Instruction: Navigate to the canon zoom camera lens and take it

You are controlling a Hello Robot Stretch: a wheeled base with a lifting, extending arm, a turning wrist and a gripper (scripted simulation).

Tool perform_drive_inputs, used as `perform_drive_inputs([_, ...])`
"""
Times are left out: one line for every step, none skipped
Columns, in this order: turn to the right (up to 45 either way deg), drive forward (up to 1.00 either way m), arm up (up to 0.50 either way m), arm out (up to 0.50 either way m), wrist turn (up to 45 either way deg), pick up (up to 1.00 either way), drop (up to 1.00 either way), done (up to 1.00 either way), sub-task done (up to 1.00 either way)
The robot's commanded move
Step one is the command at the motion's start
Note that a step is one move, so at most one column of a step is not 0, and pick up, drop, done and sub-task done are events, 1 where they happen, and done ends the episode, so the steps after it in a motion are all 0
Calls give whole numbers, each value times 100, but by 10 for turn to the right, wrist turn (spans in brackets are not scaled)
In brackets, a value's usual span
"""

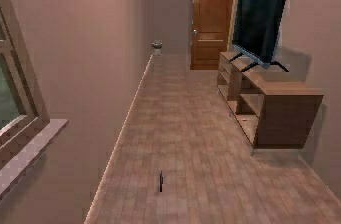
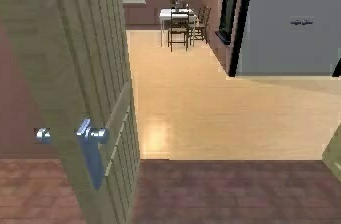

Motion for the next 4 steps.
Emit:
perform_drive_inputs([0, 55, 0, 0, 0, 0, 0, 0, 0])
perform_drive_inputs([240, 0, 0, 0, 0, 0, 0, 0, 0])
perform_drive_inputs([0, 70, 0, 0, 0, 0, 0, 0, 0])
perform_drive_inputs([-180, 0, 0, 0, 0, 0, 0, 0, 0])
